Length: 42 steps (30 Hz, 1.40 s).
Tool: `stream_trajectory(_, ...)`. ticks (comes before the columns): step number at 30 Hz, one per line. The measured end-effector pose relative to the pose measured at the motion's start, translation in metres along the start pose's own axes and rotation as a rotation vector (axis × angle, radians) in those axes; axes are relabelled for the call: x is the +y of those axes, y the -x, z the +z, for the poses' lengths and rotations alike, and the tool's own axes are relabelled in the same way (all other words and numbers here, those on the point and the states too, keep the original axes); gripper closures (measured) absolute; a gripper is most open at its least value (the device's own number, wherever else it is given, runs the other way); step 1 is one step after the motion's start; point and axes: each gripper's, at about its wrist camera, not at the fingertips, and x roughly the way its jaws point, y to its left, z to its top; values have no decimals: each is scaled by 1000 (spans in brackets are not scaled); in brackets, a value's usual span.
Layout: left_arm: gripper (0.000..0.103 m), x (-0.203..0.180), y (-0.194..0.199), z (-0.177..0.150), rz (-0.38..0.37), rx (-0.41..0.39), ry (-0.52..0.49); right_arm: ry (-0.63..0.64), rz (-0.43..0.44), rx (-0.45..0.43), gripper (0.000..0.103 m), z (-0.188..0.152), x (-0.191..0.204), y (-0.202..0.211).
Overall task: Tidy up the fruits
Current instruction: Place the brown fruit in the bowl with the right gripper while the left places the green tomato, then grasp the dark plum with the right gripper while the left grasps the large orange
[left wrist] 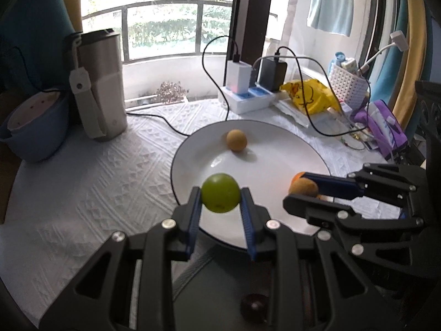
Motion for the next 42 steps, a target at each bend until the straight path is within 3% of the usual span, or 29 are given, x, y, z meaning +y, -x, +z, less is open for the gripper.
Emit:
stream_trajectory(8,73,1,-6,0,7,23,16,-21,-25,1,76,0,-4,-3)
stream_trajectory(13,73,-2,-5,2,13,50,9,-30,-36,-19,67,0,-6,7)
stream_trajectory(20,68,-3,27,1,35,-24,18,-33,-61,-54,66,-1,-2,33)
stream_trajectory(22,57,-4,36,-1,30,-36,19,-36,-64,-65,66,-2,0,41)
stream_trajectory(42,56,-13,113,-39,50,-107,48,-47,-89,-118,66,-32,18,105)
